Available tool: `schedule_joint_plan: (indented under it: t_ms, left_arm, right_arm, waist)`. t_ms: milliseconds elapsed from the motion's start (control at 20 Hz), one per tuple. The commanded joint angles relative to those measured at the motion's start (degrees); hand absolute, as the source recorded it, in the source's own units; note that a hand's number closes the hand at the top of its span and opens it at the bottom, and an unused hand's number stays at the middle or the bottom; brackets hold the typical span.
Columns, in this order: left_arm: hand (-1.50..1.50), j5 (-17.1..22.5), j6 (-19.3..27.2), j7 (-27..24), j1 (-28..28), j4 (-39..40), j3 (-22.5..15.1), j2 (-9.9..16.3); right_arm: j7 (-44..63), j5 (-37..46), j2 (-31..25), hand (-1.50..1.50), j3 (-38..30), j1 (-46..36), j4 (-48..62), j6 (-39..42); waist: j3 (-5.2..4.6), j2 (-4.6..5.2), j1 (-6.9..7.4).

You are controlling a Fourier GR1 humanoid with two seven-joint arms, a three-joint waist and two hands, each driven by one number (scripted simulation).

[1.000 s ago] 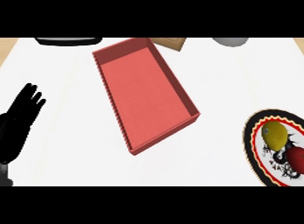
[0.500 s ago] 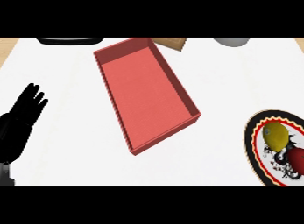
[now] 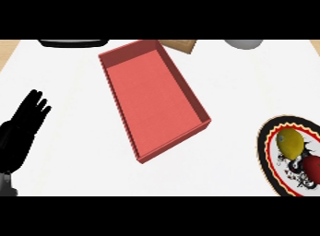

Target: Pick the tomato from the plate and place it in the cardboard box

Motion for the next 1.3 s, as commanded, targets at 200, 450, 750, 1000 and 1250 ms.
schedule_joint_plan:
  t_ms: [200, 450, 750, 1000, 1250]
  left_arm:
    - [0.00, -2.5, 0.3, 3.2, -2.4, -1.0, 1.8, -1.6]
    - [0.00, -1.7, -4.1, 2.0, 0.5, -1.5, 4.6, -0.4]
    - [0.00, -4.8, -3.1, 1.8, 0.3, -0.7, 3.7, -4.1]
    - [0.00, -4.9, -5.5, 2.1, -0.1, -0.5, 5.5, -3.6]
    - [0.00, -5.6, -3.3, 6.9, -2.1, -4.0, 4.9, -5.5]
  right_arm:
    - [-5.0, 6.1, 4.4, -1.50, -0.4, -2.4, 2.9, 1.3]
    - [-4.5, 7.6, 6.6, -1.50, -1.4, -2.8, 0.1, 1.4]
    - [-4.9, 14.4, 9.6, -1.50, -0.8, -2.1, 0.4, -1.9]
    - [-4.0, 17.1, 12.1, -1.50, -0.4, -1.9, -0.5, -0.6]
    - [0.3, 19.4, 14.8, -1.50, 0.6, -4.6, -1.9, 1.9]
  waist:
    - [0.01, 0.00, -0.09]
    - [0.00, -0.02, 0.02]
    - [0.01, -0.01, -0.03]
    - [0.01, 0.00, -0.02]
    - [0.01, -0.01, 0.02]
